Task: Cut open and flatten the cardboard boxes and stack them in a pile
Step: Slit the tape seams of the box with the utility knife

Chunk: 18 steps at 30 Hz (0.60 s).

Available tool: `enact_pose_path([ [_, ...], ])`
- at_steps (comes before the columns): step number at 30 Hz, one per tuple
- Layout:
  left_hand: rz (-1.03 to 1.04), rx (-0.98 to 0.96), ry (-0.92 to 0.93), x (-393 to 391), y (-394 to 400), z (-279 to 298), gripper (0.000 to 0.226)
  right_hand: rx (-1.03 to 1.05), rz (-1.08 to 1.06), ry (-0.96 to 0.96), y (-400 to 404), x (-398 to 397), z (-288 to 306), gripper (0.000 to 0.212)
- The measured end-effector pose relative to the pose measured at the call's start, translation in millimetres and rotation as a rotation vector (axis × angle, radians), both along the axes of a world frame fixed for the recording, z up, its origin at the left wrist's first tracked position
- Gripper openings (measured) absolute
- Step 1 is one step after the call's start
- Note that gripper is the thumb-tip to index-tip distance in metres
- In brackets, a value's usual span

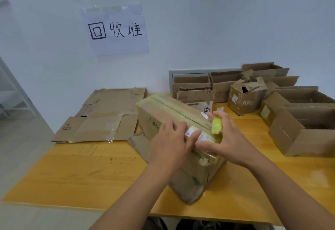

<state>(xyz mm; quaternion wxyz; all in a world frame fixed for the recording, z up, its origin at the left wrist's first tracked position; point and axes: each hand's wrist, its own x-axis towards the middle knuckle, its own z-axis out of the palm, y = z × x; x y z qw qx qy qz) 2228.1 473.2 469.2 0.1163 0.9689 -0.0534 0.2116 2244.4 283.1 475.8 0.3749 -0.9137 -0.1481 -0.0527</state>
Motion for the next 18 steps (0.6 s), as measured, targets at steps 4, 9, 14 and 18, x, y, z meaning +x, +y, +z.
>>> enact_pose_path([
  [4, -0.031, 0.091, -0.202, 0.1, 3.1, -2.1, 0.041, -0.073, 0.151, 0.082, -11.1, 0.9, 5.3, 0.118],
  [9, -0.354, 0.164, -0.127, 15.8, -18.3, 12.3, 0.030, -0.175, 0.262, 0.173, -37.7, 15.1, 34.9, 0.116],
  [14, -0.355, 0.133, -0.031, 22.5, -37.8, 7.5, 0.032, -0.300, 0.103, -0.071, -51.9, -0.5, 29.3, 0.093],
  [18, -0.363, 0.142, -0.020, 22.9, -32.3, 5.7, 0.034, -0.133, 0.002, -0.125, -60.2, -16.8, 1.8, 0.059],
])
